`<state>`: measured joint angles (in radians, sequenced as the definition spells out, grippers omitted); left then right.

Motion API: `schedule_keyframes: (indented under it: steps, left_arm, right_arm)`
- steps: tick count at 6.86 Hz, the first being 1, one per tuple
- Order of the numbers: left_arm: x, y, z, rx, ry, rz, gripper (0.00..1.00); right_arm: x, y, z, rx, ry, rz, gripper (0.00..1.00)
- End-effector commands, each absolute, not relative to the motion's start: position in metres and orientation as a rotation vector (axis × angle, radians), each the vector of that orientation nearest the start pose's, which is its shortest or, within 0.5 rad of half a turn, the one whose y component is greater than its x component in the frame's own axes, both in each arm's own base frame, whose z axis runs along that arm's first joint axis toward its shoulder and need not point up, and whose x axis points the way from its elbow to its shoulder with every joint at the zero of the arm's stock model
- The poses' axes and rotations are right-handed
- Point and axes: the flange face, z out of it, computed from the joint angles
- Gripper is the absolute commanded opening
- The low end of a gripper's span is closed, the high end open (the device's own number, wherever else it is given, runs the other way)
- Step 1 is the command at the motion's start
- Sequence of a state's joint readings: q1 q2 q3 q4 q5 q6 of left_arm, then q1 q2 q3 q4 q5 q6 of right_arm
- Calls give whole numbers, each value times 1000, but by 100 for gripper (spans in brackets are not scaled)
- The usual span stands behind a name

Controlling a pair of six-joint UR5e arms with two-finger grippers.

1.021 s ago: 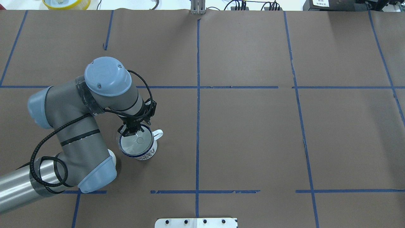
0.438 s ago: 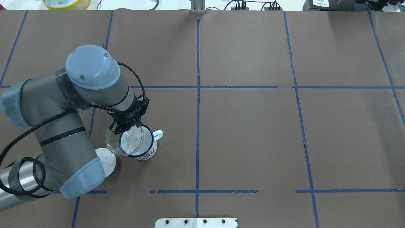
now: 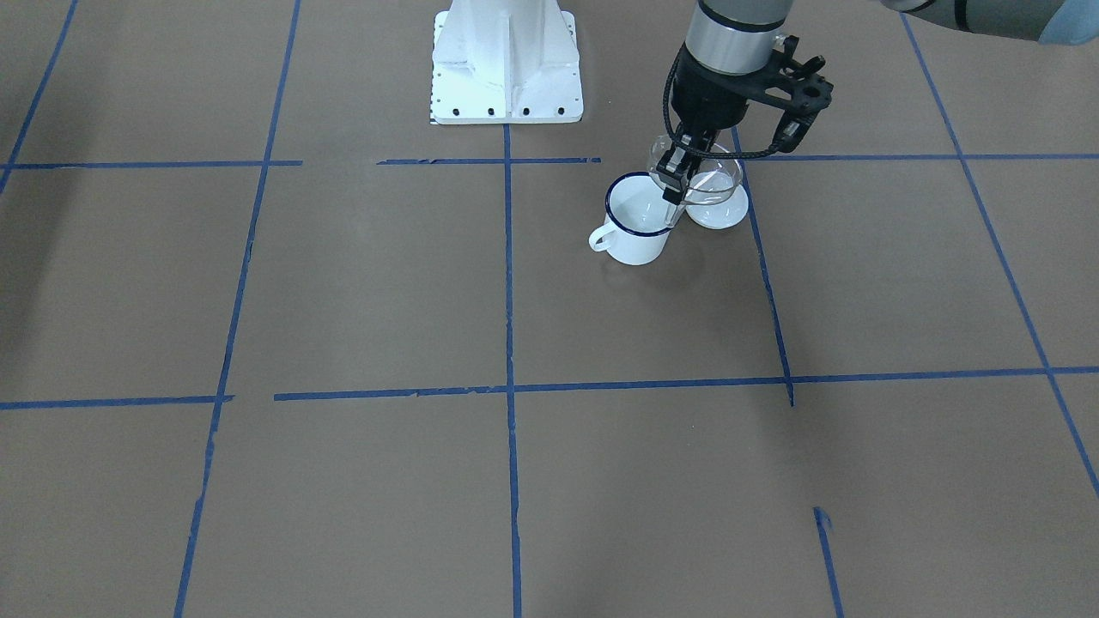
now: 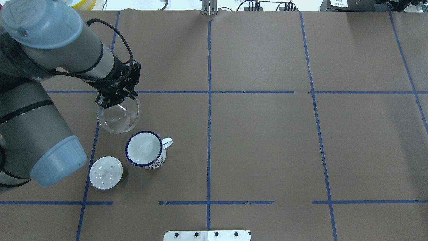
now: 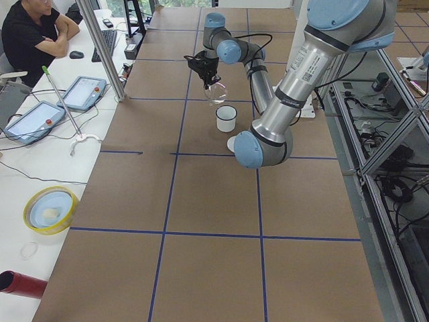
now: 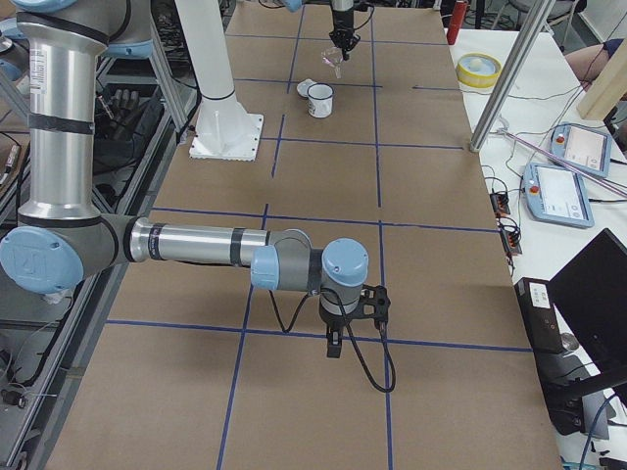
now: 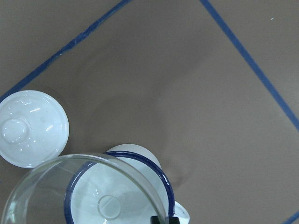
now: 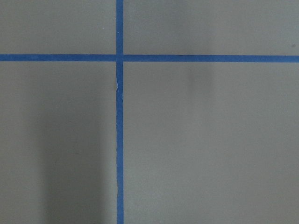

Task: Remove funnel from cup
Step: 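Lift the glass funnel out of the mug with the left gripper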

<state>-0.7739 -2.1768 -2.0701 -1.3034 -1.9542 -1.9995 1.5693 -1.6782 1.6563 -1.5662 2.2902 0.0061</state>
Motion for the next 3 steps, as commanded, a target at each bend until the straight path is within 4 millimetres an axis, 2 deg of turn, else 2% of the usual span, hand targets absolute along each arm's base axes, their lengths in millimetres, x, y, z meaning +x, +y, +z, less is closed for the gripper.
schedule_keyframes:
  steps: [1,2,3]
  left_arm:
    - [302,-502,154,-79,1117,-997,0]
    - [322,-531,178,-51,1202,-1043,0]
    - [336,-549,216,-24,1270,-1034,0]
  right_arm:
    - [67,-445,671,-20,-719,11,100]
    - [67,-445,671,-20,-719,11,100]
    - [67,-445,670,-19,-719,10,100]
